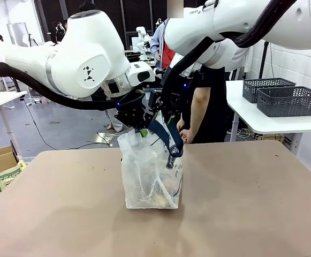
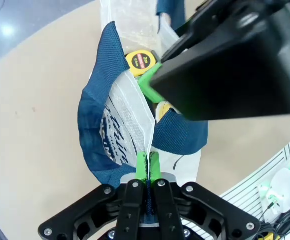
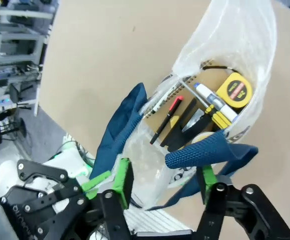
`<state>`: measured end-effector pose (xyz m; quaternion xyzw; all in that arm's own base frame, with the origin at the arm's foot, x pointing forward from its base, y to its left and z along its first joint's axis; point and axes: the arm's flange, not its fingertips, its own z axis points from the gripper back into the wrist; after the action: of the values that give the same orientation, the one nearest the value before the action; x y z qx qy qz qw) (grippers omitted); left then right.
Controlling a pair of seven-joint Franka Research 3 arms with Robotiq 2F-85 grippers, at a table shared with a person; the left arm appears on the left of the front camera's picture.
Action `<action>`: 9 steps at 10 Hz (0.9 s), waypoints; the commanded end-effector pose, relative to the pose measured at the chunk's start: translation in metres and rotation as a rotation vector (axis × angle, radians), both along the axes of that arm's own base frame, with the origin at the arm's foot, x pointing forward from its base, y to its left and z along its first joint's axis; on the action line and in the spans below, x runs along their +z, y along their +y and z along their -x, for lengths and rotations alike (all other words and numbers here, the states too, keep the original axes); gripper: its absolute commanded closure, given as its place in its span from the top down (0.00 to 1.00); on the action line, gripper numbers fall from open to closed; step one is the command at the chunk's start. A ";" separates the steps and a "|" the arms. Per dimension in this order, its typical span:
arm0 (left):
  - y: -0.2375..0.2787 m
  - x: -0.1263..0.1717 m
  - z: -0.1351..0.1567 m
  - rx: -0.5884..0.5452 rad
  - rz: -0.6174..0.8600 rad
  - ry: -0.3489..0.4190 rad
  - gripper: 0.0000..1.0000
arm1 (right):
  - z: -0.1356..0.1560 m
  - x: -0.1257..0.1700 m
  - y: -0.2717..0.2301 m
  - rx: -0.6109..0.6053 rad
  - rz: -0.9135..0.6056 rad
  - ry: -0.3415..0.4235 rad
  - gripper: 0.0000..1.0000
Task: Transfer purchased items from the store into the shopping bag.
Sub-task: Move the Reusable shopping bag to the right side of the table.
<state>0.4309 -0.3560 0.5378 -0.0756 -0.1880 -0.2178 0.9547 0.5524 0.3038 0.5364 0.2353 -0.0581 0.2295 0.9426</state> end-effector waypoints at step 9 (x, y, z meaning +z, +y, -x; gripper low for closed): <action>0.001 0.000 0.001 0.002 0.001 0.000 0.00 | 0.059 0.003 -0.147 0.412 -0.195 -0.182 1.00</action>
<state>0.4308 -0.3562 0.5376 -0.0756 -0.1878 -0.2180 0.9547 0.5063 0.1732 0.5508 0.3237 -0.0960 0.3926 0.8555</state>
